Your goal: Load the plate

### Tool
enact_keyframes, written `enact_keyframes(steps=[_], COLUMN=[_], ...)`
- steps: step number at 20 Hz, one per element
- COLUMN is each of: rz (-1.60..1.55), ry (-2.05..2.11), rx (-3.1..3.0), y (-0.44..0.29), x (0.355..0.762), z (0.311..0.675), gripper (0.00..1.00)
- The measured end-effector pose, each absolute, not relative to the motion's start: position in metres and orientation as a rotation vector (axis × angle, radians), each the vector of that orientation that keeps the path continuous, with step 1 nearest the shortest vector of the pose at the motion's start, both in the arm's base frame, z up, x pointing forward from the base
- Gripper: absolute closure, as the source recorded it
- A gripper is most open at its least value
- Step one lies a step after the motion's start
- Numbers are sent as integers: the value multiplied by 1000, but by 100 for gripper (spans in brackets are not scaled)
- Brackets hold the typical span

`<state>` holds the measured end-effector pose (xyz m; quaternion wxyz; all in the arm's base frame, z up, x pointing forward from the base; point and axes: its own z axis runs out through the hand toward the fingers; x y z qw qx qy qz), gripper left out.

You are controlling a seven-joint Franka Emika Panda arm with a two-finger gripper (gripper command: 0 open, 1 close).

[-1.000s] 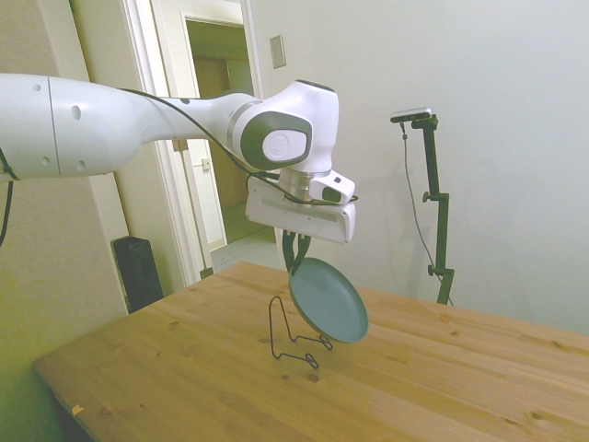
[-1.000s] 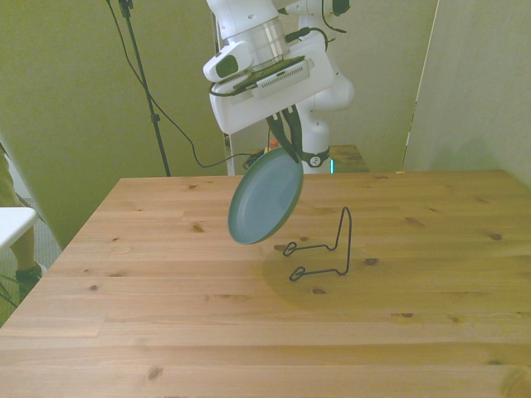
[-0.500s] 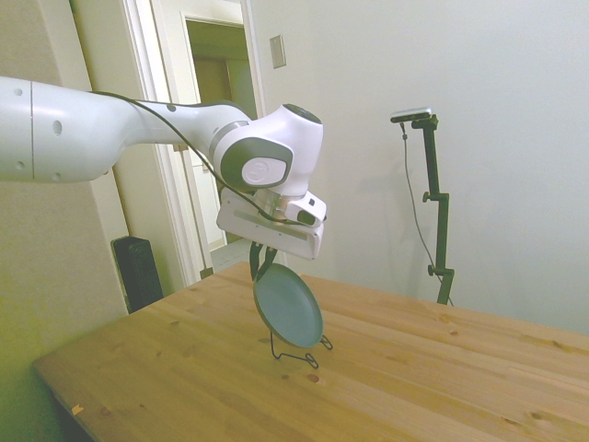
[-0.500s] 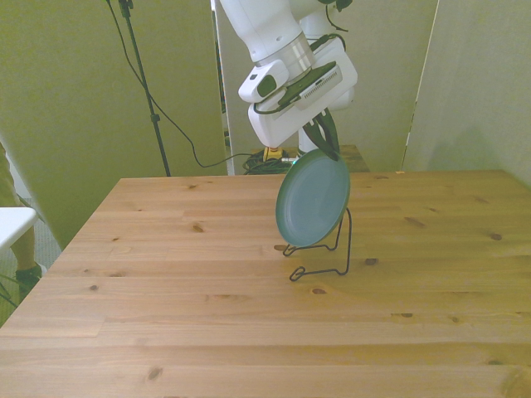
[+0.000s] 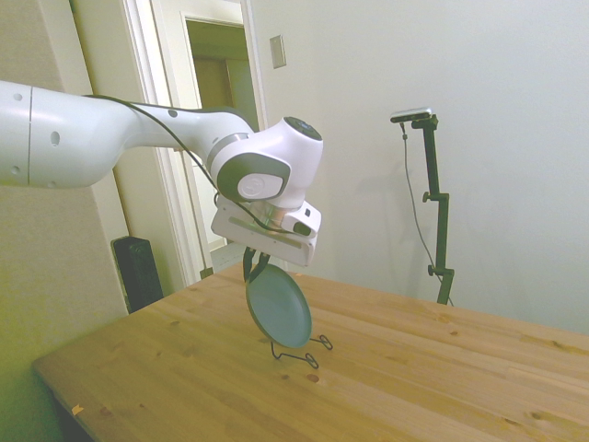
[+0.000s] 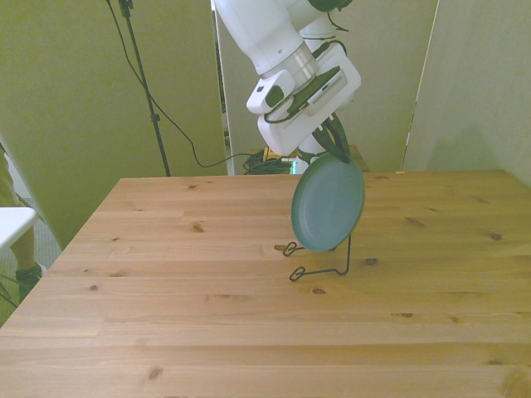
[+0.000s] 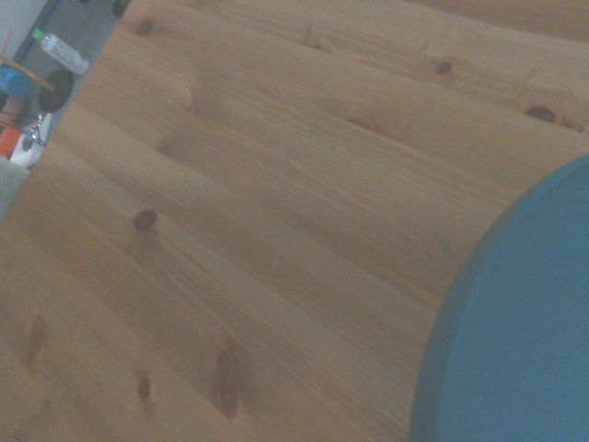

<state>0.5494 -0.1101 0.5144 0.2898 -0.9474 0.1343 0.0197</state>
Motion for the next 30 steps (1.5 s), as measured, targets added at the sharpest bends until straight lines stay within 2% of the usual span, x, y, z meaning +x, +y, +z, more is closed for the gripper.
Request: enact_keyframes(steps=[19, 20, 30], rz=[27, 27, 27], ry=[368, 370, 378], rx=[-2415, -2414, -2409], y=[-138, -138, -141], x=[549, 549, 554], z=[484, 484, 481], gripper=[100, 0, 0])
